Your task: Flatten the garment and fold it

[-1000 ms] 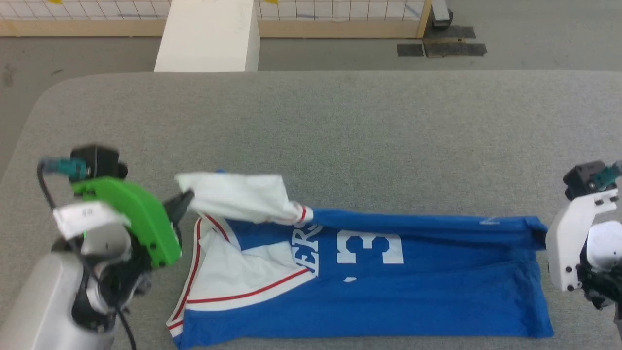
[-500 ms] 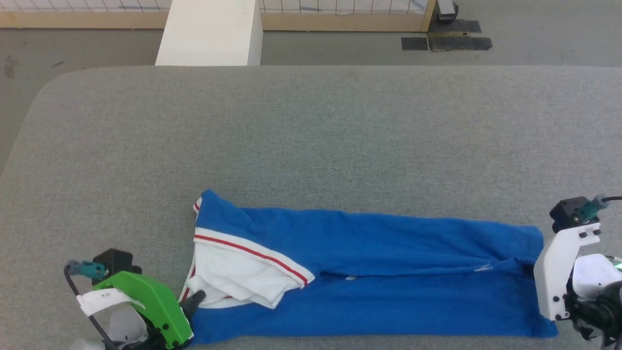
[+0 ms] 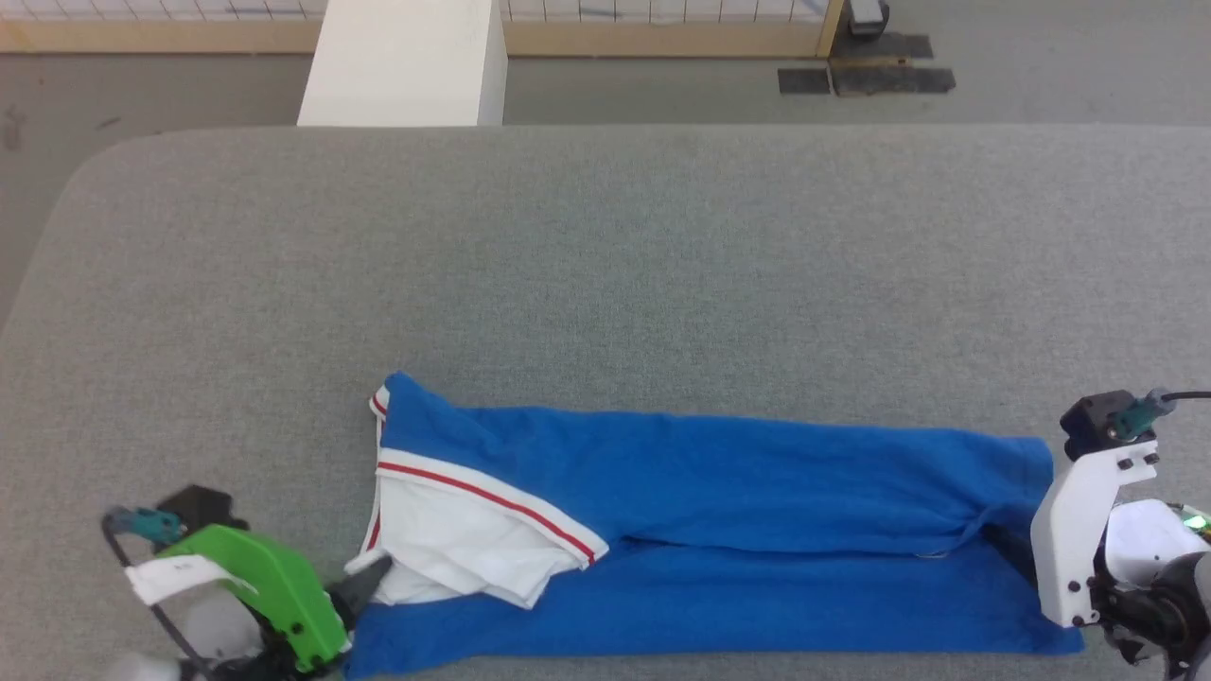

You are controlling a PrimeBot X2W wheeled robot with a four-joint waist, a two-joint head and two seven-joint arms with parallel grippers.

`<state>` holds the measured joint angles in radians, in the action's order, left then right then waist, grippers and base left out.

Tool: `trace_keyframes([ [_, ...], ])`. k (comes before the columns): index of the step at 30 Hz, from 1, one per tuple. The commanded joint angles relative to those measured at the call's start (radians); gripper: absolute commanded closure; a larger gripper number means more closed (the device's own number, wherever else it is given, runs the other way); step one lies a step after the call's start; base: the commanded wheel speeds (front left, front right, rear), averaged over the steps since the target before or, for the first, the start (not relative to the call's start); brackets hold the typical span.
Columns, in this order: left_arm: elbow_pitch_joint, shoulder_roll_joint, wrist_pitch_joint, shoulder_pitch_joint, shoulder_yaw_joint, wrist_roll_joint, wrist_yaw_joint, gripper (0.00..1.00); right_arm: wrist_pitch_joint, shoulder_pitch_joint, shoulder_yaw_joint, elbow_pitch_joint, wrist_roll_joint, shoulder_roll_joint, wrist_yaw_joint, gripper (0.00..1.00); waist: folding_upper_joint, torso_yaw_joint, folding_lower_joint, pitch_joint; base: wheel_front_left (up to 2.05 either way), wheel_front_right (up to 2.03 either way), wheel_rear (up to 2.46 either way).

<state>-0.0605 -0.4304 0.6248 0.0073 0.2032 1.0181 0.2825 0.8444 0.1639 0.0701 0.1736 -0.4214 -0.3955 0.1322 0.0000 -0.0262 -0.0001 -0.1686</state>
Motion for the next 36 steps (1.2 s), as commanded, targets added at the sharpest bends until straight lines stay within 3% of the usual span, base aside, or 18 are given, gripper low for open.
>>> trace_keyframes([
  [1,-0.011,-0.021,0.005,-0.022,-0.009,-0.017,0.008,0.0,-0.007,0.002,-0.002,-0.012,-0.008,-0.008,-0.002,0.0,0.0,-0.001,0.0001,0.027,0.0,0.0,0.0],
  [9,-0.126,-0.08,0.007,-0.087,-0.057,-0.04,0.024,0.0,-0.003,-0.015,-0.077,-0.127,-0.053,-0.031,-0.002,0.0,0.0,0.006,0.0001,0.093,0.0,0.0,0.0],
  [15,-0.138,-0.066,-0.224,-0.155,-0.094,-0.14,-0.066,0.0,-0.015,-0.028,-0.17,-0.174,-0.068,-0.02,-0.002,0.0,0.0,0.016,0.0001,0.099,0.0,0.0,0.0],
  [19,-0.096,-0.026,-0.43,-0.174,-0.087,-0.228,-0.13,0.0,-0.019,-0.048,-0.202,-0.171,-0.072,-0.019,-0.002,0.0,0.0,0.017,0.0001,0.081,0.0,0.0,0.0],
  [27,0.02,0.049,-0.786,-0.202,-0.052,-0.386,-0.193,0.0,-0.028,-0.084,-0.141,-0.117,-0.135,-0.079,-0.002,0.0,0.0,0.008,0.0001,0.006,0.0,0.0,0.0],
  [36,0.067,0.091,-0.877,-0.213,-0.033,-0.476,-0.205,0.0,-0.077,-0.052,-0.018,-0.031,-0.22,-0.148,-0.002,0.0,0.0,-0.008,0.0001,-0.069,0.0,0.0,0.0],
])
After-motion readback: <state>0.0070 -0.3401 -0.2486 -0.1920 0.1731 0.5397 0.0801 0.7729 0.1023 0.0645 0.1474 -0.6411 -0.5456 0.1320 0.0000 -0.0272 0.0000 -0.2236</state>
